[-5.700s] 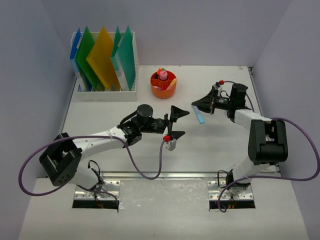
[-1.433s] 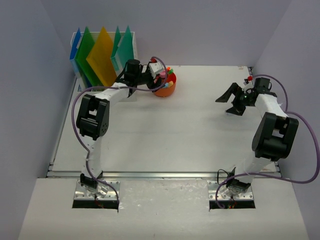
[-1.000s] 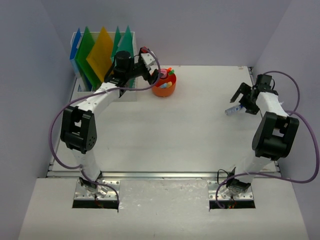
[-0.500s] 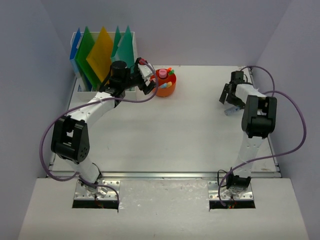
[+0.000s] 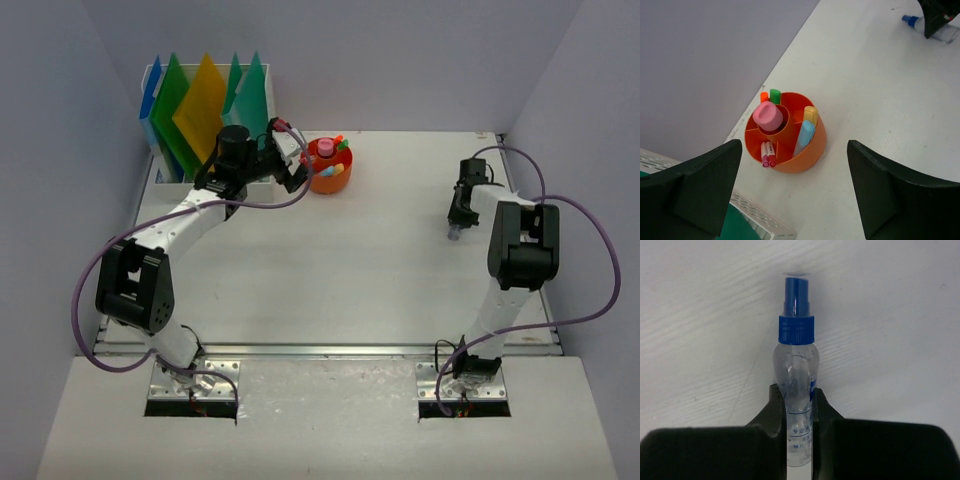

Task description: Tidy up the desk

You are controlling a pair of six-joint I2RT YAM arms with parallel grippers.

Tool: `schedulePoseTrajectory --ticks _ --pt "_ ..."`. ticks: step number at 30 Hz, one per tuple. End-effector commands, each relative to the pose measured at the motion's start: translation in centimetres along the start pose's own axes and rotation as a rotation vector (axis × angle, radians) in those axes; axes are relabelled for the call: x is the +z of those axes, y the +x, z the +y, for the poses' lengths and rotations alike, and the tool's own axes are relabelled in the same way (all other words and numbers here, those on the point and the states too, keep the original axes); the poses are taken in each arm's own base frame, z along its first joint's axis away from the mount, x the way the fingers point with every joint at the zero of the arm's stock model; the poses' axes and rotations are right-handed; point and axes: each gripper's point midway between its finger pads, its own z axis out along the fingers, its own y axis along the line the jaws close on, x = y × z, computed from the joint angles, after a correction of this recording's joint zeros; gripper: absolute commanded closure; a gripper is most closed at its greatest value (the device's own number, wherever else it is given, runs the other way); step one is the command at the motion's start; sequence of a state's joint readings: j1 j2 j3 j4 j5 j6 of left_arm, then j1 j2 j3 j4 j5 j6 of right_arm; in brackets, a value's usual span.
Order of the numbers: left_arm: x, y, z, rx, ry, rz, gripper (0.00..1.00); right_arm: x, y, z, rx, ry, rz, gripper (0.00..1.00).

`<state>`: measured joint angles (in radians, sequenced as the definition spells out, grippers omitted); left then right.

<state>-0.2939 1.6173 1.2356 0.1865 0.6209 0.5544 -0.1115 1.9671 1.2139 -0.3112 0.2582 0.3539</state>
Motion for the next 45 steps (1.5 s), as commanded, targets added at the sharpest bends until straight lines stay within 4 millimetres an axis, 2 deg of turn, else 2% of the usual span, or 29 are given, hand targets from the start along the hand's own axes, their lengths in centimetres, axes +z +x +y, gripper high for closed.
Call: schedulePoseTrajectory --ticks 1,3,5,7,9,12,14,18,20,24,30,40,45 --pt "-0.4 -3.2 -1.3 -0.181 0.070 -0.090 0.16 -1.9 2.7 3.9 -0.085 -0.280 0.070 1.00" --pt "-0.4 -4.3 -2.6 -0.316 0.129 -0.121 0.16 -4.6 1.0 7.1 -0.129 -0.502 -0.033 1.00" --pt "-0.4 -5.6 -3.7 -0.483 0.191 -0.158 0.16 -10.0 -0.4 10.9 -0.213 -0.812 -0.172 1.00" --pt "-0.1 -6.4 -4.6 -0.614 0.236 -0.165 0.17 -15.3 -0.7 12.9 -0.349 -1.047 -0.342 1.00" --pt "0.3 -7.1 -5.0 -0.688 0.248 -0.157 0.18 -18.7 -0.3 13.2 -0.506 -1.138 -0.482 1.00" --pt "0.7 -8.4 -5.8 -0.743 0.266 -0.163 0.19 -20.5 0.2 12.6 -0.661 -1.129 -0.630 1.00" --pt "1.1 -8.7 -6.1 -0.785 0.253 -0.165 0.19 -22.5 -0.4 12.4 -0.697 -1.112 -0.725 1.00" --pt "2.5 -10.5 -8.4 -0.847 0.283 -0.181 0.19 -26.3 -1.5 13.2 -0.700 -1.075 -0.878 1.00" --pt "3.2 -11.6 -9.3 -0.853 0.302 -0.191 0.19 -27.7 -1.6 13.6 -0.680 -1.076 -0.925 1.00" --pt "4.9 -12.9 -10.6 -0.852 0.317 -0.206 0.19 -30.2 -0.2 15.8 -0.653 -1.154 -0.934 1.00" --pt "6.6 -13.3 -11.5 -0.853 0.326 -0.210 0.25 -31.8 -0.6 17.1 -0.615 -1.190 -0.944 1.00" --pt "8.3 -12.2 -11.7 -0.874 0.312 -0.202 0.54 -32.9 -1.0 17.4 -0.545 -1.231 -0.927 1.00" --pt "8.6 -12.2 -11.5 -0.883 0.305 -0.212 0.76 -33.1 -0.8 17.5 -0.535 -1.250 -0.915 1.00"
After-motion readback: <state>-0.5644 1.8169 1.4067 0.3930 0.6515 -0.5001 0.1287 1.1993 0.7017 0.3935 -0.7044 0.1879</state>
